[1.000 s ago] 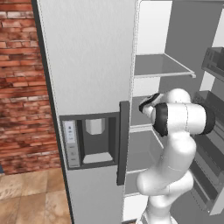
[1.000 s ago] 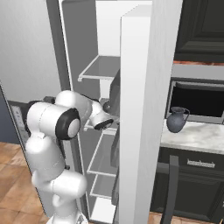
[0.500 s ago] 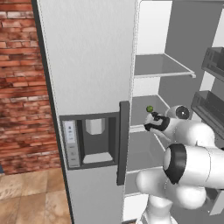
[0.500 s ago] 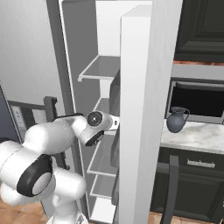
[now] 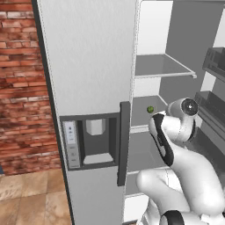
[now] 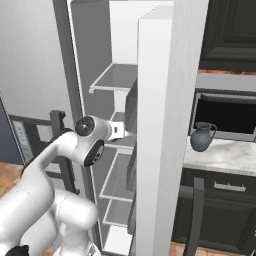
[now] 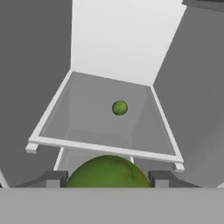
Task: Move the lime and lime from the second highest shelf to the top shelf to make space. Then, place the pitcher from the counter on the cleared second highest shelf.
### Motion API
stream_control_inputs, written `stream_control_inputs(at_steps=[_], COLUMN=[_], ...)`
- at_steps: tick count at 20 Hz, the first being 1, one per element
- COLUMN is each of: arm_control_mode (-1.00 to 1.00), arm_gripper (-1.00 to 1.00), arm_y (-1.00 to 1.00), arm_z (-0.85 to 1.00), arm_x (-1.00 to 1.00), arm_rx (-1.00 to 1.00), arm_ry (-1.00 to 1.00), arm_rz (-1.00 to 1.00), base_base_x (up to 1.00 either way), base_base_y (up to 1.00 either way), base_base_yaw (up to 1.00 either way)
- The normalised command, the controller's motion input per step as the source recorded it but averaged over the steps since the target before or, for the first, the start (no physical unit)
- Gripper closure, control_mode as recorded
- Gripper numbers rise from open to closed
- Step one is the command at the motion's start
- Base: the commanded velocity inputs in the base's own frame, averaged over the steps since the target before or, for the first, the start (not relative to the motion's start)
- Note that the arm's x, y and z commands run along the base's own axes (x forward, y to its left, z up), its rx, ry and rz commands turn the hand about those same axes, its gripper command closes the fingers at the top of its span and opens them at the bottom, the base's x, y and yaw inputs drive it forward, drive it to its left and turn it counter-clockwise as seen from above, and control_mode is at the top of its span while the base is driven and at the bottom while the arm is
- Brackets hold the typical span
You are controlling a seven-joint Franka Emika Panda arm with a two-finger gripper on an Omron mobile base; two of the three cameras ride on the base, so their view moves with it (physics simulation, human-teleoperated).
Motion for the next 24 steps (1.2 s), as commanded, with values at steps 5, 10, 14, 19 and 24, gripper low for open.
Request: stream_control_inputs(at_steps=[5,10,14,19,24], arm_control_mode=[-1.0,-1.0,-1.0,-1.0,-1.0], arm_gripper=[1.0,1.0,1.0,1.0,1.0], arm_y=[0.0,0.0,0.0,0.0,-0.03], arm_z=[1.0,1.0,1.0,0.98,0.45], arm_x=[-0.78,-0.24,0.0,0.22,0.61], arm_rx=[0.01,0.02,0.0,0.0,0.0], arm_ry=[0.01,0.0,0.0,0.0,0.01], arm_rz=[0.06,0.03,-0.01,-0.02,0.0], base_base_x=[0.0,0.0,0.0,0.0,0.0], base_base_y=[0.0,0.0,0.0,0.0,0.0], base_base_yaw=[0.0,0.0,0.0,0.0,0.0])
